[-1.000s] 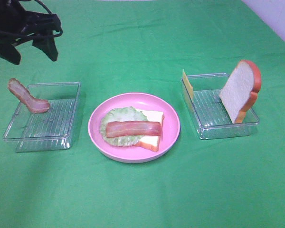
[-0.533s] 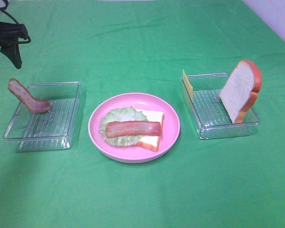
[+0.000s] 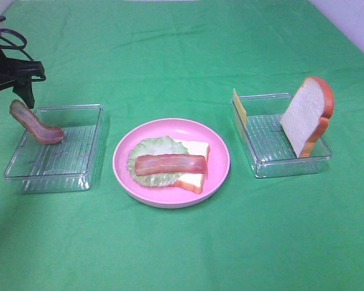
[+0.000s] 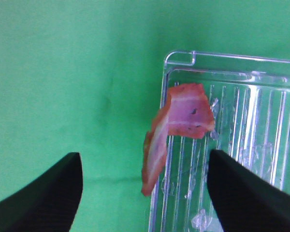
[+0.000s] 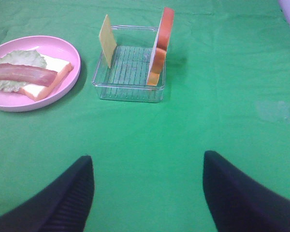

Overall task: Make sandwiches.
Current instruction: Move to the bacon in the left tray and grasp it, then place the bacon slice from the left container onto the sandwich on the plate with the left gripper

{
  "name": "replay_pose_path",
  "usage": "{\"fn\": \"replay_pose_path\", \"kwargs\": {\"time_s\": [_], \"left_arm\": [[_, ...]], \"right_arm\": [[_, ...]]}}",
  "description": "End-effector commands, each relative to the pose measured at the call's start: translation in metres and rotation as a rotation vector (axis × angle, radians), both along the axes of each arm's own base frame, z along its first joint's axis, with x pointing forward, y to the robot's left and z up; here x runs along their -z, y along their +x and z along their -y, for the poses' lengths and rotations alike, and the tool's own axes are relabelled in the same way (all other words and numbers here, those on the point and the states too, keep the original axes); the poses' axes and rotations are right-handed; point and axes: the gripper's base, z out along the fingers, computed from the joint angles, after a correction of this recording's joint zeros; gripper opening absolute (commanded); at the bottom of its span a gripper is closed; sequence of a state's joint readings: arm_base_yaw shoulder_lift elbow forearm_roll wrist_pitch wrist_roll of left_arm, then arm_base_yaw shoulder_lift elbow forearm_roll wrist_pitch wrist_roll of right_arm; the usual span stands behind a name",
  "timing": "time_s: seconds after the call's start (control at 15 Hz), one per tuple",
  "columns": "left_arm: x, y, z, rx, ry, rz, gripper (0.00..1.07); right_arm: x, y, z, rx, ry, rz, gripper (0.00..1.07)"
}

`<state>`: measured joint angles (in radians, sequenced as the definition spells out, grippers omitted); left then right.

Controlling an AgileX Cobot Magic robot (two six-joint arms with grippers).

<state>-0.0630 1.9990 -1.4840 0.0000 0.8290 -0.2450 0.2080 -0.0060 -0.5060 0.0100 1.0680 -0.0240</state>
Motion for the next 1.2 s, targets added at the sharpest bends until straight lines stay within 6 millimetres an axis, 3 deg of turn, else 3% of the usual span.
{"fn": "replay_pose_path", "kwargs": {"time_s": [0.07,0.33,0.67,0.8,1.2], "left_arm": [[0.009,0.007,0.000,0.019,0.005,0.027,0.65],[0.024,0.010,0.001,0.020,0.006,0.000,0.46],[0.020,0.015,0.000,0.023,0.011,0.035,0.05],[0.020,0.015,0.001,0.016,0.008,0.033,0.00],[0.011,0.010,0.001,0.013,0.003,0.023,0.00]], "right_arm": [[0.000,0.000,0.001,0.016,0.001,0.018,0.62],[0.000,0.000,0.001,0.016,0.001,0.018,0.62],[0.000,0.000,0.001,0.016,0.001,0.018,0.62],[0.000,0.000,0.001,0.016,0.001,0.018,0.62],[0.000,0.000,0.001,0.016,0.001,0.018,0.62]]}}
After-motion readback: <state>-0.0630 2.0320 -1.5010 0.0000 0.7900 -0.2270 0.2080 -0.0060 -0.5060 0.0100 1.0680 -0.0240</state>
